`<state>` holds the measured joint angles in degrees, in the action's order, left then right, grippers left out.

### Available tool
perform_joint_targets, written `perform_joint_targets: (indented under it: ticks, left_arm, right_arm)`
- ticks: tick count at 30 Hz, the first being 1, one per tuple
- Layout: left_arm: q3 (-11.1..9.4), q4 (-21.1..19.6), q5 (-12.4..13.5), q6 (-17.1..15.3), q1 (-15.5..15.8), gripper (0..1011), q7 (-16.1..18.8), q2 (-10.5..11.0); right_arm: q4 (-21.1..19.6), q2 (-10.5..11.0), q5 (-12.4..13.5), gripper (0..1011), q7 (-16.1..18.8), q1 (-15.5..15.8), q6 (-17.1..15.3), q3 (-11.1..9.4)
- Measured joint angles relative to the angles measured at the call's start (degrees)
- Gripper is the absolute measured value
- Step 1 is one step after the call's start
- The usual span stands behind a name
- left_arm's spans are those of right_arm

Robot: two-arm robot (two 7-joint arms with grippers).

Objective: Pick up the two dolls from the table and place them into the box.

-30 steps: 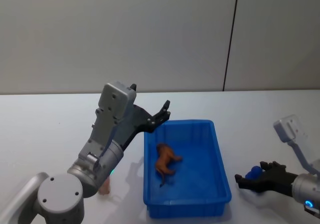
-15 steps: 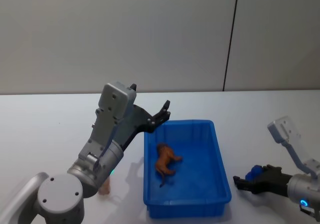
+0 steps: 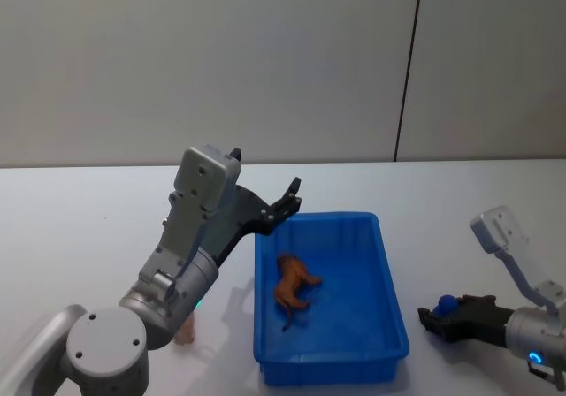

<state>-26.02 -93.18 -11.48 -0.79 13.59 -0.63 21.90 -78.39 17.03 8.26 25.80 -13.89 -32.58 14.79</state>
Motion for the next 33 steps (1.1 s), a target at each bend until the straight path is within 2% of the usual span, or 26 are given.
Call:
perform_joint_targets:
  ticks: [8, 14, 33]
  left_arm:
    - [0.0, 0.0, 0.0, 0.0, 0.0, 1001, 0.0, 0.0]
    - [0.0, 0.0, 0.0, 0.0, 0.0, 1001, 0.0, 0.0]
    - [0.0, 0.0, 0.0, 0.0, 0.0, 1001, 0.0, 0.0]
  right_arm:
    - [-0.1, 0.1, -0.2, 411, 0.0, 0.0, 0.8, 0.0]
    - [-0.7, 0.4, -0.9, 374, 0.4, -0.1, 3.0, -0.1]
    - [-3.5, 0.5, -3.0, 263, 5.1, -3.7, 13.0, -0.4]
